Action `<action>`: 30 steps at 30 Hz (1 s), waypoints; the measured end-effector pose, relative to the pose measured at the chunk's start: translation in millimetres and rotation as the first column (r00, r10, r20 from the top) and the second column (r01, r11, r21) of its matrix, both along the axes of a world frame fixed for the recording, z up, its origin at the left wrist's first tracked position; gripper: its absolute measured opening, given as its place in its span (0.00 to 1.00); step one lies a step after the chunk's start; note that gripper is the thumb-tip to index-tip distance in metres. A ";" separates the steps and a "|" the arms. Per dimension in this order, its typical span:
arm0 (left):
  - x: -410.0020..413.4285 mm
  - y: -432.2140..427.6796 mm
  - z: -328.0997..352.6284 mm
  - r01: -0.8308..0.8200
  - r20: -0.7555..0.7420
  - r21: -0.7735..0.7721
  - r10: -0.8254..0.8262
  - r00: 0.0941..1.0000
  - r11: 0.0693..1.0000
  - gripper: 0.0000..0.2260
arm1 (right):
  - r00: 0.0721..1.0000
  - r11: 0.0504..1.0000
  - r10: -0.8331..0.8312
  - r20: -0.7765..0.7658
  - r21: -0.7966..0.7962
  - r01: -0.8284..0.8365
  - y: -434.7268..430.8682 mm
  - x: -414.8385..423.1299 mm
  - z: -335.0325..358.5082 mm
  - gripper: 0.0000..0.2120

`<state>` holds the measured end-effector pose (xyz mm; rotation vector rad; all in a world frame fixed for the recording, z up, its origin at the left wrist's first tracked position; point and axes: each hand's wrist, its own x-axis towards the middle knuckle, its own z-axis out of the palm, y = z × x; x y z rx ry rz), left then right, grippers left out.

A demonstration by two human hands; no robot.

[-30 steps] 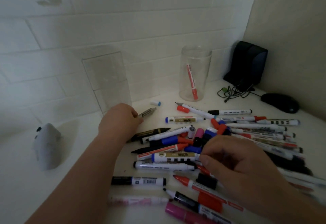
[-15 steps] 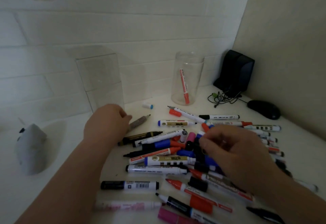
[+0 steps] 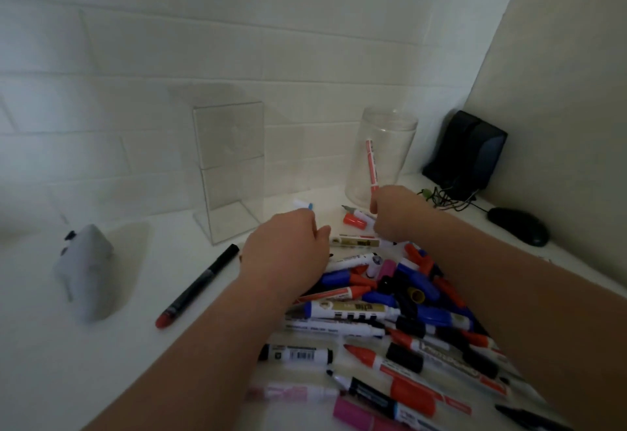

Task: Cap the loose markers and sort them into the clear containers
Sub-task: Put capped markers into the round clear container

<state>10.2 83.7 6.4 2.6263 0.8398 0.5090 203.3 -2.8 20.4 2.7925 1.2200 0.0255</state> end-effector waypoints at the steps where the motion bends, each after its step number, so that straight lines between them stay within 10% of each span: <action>1: 0.2 0.4 0.2 0.005 -0.001 -0.003 -0.005 1.000 1.000 0.15 | 1.000 1.000 -0.011 0.001 0.011 0.011 1.0 0.0 -1.2 0.15; 12: 5.3 -5.1 -4.0 0.116 0.311 -0.352 0.000 0.950 0.929 0.24 | 0.945 0.818 0.247 -0.215 0.569 -0.084 -11.1 -80.5 33.7 0.05; 19: -9.1 11.0 -2.3 0.139 0.551 -0.653 0.341 0.761 0.745 0.16 | 0.891 0.750 0.312 -0.330 0.661 -0.018 21.4 -62.9 38.3 0.05; 26: -15.8 14.1 0.7 0.129 0.632 -0.538 0.297 0.716 0.833 0.07 | 0.974 0.970 0.170 -0.149 0.198 -0.139 97.9 -28.9 -8.6 0.21; 30: -16.6 16.8 0.2 0.122 0.646 -0.452 0.230 0.728 0.884 0.09 | 0.979 0.983 0.147 -0.144 0.130 -0.128 111.8 -20.1 -24.4 0.13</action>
